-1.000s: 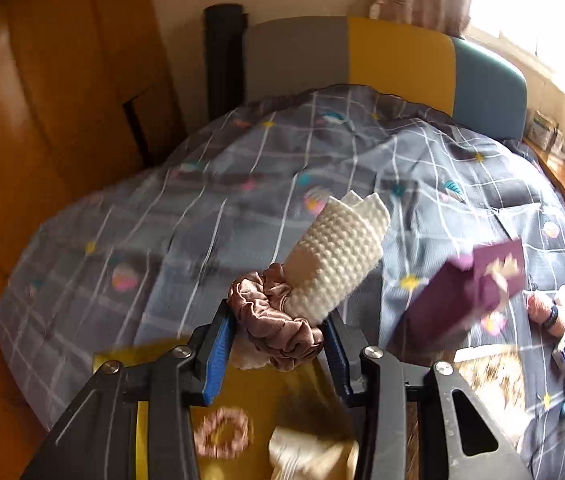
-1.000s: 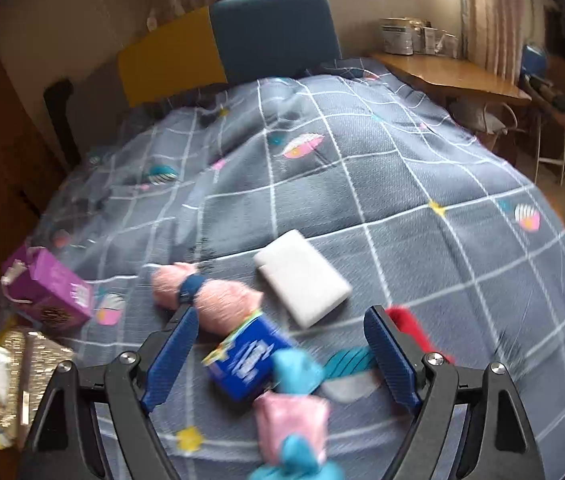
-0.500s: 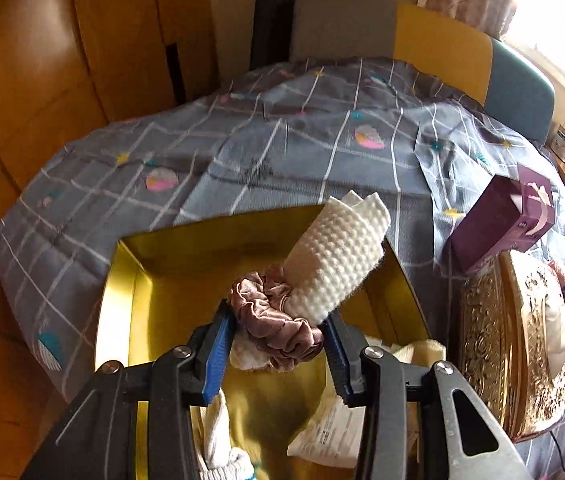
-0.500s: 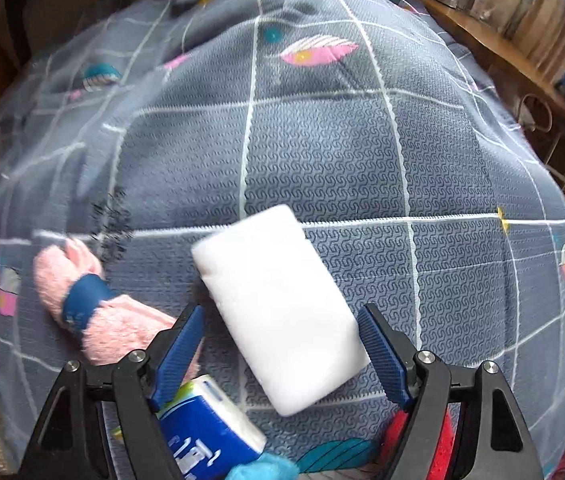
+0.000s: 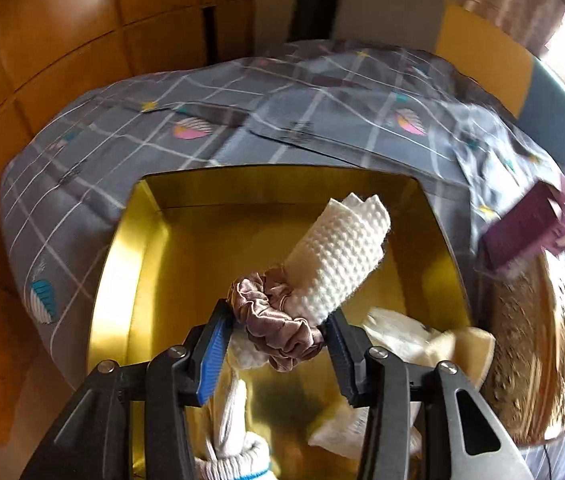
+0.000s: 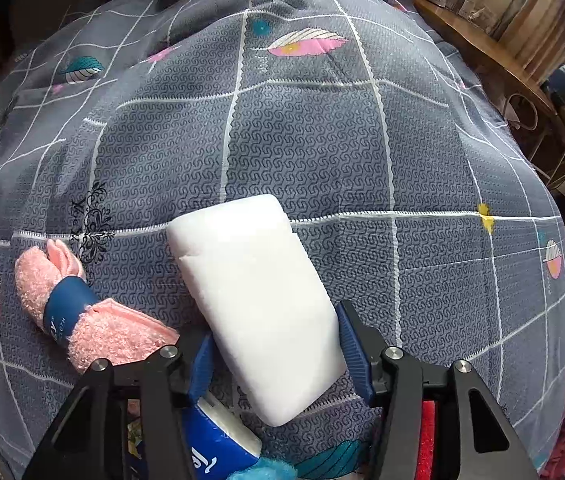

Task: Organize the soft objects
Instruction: 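Carry the white roll into the tray with the left gripper while the right grasps the white sponge, then carry the white sponge into the gold tray and open the right gripper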

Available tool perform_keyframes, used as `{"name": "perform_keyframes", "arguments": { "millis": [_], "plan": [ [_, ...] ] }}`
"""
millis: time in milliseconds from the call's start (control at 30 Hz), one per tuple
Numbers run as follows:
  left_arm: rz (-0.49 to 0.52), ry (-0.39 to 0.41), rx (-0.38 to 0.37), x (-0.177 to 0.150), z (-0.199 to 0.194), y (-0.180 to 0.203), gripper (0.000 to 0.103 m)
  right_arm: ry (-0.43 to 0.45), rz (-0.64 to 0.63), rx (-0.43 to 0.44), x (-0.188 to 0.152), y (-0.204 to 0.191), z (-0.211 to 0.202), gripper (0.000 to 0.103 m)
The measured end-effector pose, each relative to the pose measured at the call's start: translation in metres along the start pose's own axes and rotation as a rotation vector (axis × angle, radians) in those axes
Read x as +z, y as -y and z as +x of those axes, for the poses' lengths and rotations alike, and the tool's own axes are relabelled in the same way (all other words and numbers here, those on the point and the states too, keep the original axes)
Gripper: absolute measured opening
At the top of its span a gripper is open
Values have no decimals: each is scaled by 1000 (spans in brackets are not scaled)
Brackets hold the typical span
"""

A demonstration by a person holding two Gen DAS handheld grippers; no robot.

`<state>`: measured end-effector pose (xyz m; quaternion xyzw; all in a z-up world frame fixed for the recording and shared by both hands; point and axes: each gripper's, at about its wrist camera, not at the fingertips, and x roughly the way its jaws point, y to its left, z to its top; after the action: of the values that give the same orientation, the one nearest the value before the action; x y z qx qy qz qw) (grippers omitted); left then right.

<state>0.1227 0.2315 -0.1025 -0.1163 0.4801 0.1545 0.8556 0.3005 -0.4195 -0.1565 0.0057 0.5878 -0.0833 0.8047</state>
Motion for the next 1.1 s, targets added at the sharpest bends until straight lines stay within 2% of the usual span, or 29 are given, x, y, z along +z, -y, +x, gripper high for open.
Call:
{"name": "perform_keyframes", "arguments": {
  "millis": [100,167,300,400,567,667,833,967,1100],
  "plan": [
    [25,3,11,-1,3,-2,54,23,20,-25,4,1,-10,54],
    [48,7,20,-5,2,0,67,40,35,-41,7,2,-20,54],
    [91,13,33,-16,-1,2,71,73,24,-52,14,-13,-47,54],
    [93,16,7,-24,-5,2,71,92,1,-25,22,-36,-68,54],
    [118,33,-39,-38,-18,2,71,120,-57,84,37,-88,-95,54],
    [148,44,-66,-46,-27,5,71,123,-87,155,41,-133,-108,54],
    [170,60,-98,-55,-38,7,71,143,-157,359,40,-225,-145,54],
    [168,79,-103,-61,-45,1,71,149,-278,473,24,-302,-178,54],
    [140,92,-97,-63,-49,-9,71,119,-406,556,-9,-358,-201,54]
  ]
}}
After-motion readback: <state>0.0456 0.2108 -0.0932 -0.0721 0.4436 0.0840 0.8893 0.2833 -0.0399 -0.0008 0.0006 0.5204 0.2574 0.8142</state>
